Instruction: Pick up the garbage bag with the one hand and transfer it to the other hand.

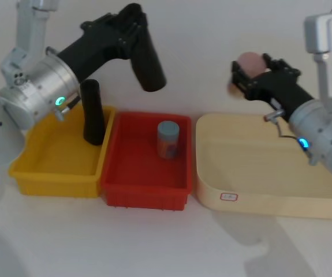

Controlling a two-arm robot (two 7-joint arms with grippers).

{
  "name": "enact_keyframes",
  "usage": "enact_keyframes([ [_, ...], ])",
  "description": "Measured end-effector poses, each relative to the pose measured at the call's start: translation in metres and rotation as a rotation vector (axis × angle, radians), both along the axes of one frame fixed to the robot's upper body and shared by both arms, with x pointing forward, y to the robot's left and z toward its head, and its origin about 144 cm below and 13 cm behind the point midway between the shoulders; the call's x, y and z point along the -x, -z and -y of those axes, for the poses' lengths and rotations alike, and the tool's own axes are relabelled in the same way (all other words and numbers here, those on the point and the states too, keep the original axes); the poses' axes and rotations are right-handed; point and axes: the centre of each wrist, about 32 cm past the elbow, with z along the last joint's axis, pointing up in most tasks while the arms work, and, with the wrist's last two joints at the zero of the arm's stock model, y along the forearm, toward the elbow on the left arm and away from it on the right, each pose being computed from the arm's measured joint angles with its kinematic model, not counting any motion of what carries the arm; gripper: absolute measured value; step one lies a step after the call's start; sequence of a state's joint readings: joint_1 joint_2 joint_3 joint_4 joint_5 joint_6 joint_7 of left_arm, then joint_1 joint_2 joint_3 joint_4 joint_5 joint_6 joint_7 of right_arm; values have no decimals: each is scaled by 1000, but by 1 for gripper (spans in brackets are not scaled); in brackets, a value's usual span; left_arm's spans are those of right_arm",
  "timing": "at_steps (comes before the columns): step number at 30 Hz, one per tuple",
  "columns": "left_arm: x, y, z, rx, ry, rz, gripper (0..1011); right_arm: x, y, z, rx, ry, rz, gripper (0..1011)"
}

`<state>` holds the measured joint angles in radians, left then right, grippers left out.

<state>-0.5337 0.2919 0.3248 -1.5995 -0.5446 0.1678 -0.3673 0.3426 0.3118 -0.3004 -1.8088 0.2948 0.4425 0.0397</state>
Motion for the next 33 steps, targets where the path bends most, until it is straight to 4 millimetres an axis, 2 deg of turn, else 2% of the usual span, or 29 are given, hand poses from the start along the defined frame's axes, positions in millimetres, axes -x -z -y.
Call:
enact_keyframes([
  [7,-8,-1,20,25,90,-15,352,11,-2,19,4,96,12,650],
  [17,-31,10,65,78,248,-93,352,23,10,49,18,259,-42,650],
  [31,-56,30,105,105,337,-185,352,11,38,60,38,313,-175,653],
  [33,-57,31,108,105,341,-189,353,9,42,60,39,313,-191,736],
])
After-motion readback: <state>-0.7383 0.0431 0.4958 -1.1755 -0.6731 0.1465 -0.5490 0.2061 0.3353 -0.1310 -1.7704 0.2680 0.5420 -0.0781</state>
